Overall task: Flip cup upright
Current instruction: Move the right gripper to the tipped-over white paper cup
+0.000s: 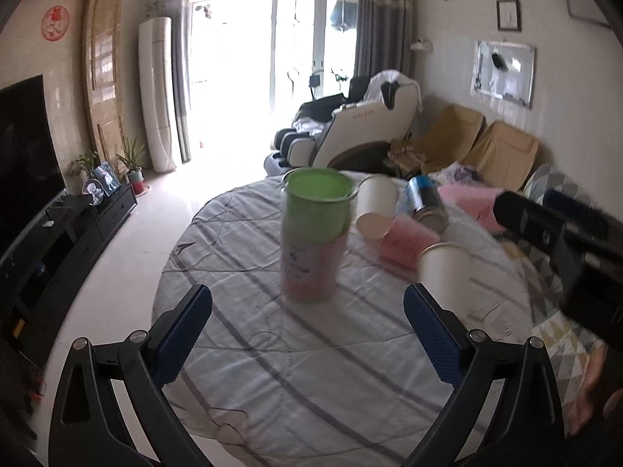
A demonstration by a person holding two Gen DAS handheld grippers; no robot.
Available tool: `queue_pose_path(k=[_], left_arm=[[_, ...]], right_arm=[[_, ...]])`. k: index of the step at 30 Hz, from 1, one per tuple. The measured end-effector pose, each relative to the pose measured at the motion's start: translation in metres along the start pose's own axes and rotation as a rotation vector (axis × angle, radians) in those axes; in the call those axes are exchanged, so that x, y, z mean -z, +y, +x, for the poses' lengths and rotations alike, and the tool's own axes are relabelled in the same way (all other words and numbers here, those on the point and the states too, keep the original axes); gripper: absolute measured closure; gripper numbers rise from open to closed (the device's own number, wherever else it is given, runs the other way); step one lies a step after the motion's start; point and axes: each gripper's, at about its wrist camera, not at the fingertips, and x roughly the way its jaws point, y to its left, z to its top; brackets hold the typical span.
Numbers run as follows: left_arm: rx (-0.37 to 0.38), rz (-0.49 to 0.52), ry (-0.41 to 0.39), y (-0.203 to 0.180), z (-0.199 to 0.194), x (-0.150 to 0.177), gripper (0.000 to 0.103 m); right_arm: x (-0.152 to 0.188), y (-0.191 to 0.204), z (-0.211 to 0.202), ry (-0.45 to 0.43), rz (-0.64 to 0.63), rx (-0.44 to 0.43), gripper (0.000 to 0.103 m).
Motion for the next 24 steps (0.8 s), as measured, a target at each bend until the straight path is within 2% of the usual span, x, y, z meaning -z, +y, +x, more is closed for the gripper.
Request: queue_pose_path(k=[5,12,24], left_arm=[[-0.013,-0.001,-0.026,-0.013,-0.011,0.003,0.000],[-0.008,0.045,-0.007,-0.031,-0.011,0.006,0.000],[-0.035,0.024,-0.022,-0.024,-0.012,0.007,0.000]], right_arm=[[0.007,-0.015,-0.014,-0.021,0.012,0.016,0.022],[0.014,-0.031,-0.021,-0.016,0.069,-0.003,0.022],[0.019,-0.027,-0.016,-0.015,0.049,-0.006,0.022]])
